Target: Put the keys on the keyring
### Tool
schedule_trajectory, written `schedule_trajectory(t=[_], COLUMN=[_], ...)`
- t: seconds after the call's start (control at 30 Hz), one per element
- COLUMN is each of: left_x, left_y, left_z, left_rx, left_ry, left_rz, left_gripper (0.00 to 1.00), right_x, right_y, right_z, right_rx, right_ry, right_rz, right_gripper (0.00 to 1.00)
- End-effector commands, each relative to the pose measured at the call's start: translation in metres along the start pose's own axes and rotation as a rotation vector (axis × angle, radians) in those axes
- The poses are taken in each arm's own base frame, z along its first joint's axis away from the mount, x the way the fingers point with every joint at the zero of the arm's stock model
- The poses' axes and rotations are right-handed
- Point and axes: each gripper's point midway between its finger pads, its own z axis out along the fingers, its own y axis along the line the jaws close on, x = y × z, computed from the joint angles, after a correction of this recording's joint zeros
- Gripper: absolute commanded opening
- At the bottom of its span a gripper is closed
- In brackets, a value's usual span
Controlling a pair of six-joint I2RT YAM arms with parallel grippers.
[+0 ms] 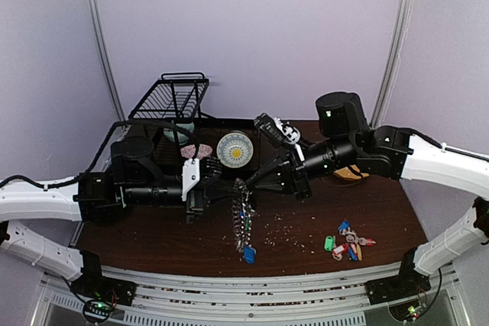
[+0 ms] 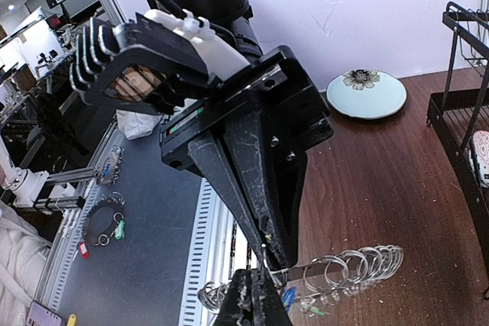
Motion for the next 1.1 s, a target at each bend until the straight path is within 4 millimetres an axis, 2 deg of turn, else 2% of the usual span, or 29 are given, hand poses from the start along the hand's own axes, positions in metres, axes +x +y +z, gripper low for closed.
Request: schedule_trajectory(t=[0.0, 0.33, 0.6, 1.07], left_x=[-0.030, -0.031, -0.032, -0.037], left_y=[0.007, 0.006, 0.007, 0.006], left_z=[-0.008, -0.008, -0.010, -0.017], left_rx=[-0.029, -0.022, -0.034, -0.045], left_ry=[-0.112, -0.117, -0.123, -0.151], left_rz=[0.043, 0.044, 0.053, 0.069], left_gripper=[0.00, 0.00, 0.00, 0.00], right_x=[-0.004, -0.006, 0.002, 0.016], right_y=[-0.007, -0.017, -0.028, -0.034], right_z=[0.001, -0.001, -0.004, -0.006], right_rx=[0.029, 0.089, 0.129, 0.132], right_ry=[-0.016, -0.023, -0.010, -0.001], right_rz=[-0.014, -0.006, 0.014, 0.033], right_gripper=[0.00, 0.00, 0.00, 0.00])
